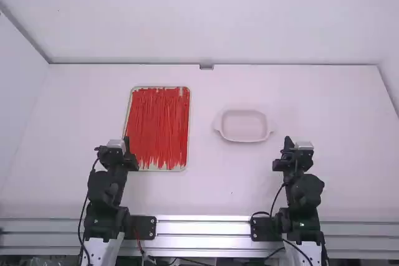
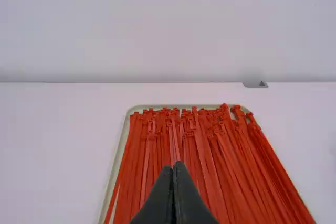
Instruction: Fasten the cable tie
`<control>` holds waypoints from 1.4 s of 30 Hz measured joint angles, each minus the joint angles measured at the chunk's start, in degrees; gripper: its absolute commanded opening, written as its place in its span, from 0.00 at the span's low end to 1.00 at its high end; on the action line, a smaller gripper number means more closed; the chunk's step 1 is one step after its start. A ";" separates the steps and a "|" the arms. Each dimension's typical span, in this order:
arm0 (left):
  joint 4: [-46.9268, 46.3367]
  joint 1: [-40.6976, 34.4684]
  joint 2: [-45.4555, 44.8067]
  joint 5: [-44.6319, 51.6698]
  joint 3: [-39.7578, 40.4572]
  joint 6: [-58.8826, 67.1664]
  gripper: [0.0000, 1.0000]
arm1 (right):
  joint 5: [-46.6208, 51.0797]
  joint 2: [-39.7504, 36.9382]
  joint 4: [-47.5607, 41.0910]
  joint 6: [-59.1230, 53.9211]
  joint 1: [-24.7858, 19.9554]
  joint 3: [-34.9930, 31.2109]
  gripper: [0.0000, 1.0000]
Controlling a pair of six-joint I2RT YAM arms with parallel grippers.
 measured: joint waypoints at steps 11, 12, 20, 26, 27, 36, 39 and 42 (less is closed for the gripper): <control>0.07 -0.02 1.44 0.00 0.07 -0.04 0.06 | -0.09 1.64 0.22 -0.07 0.00 0.02 0.06; -0.07 0.00 1.99 0.00 0.17 -0.07 0.07 | 0.00 2.16 0.22 -0.11 0.00 0.09 0.07; -2.29 0.00 9.92 0.52 6.12 -0.02 0.17 | -1.31 10.64 -0.02 0.20 0.00 4.50 0.17; -3.52 -0.07 17.94 1.68 11.37 -0.07 0.26 | -2.84 18.99 0.98 0.76 0.00 9.25 0.26; -3.72 -0.09 19.56 1.81 12.26 -0.07 0.28 | -3.02 20.63 1.09 1.11 0.00 10.10 0.28; -6.71 -0.26 36.37 3.63 22.25 -0.26 0.45 | -5.77 37.83 2.45 2.19 0.44 18.82 0.45; -7.76 -0.33 41.86 4.28 25.64 -0.26 0.51 | -6.73 44.09 2.54 1.97 1.33 22.10 0.51; -9.01 -0.50 46.40 4.76 28.63 -0.48 0.56 | -7.34 48.87 2.69 1.66 2.16 24.61 0.56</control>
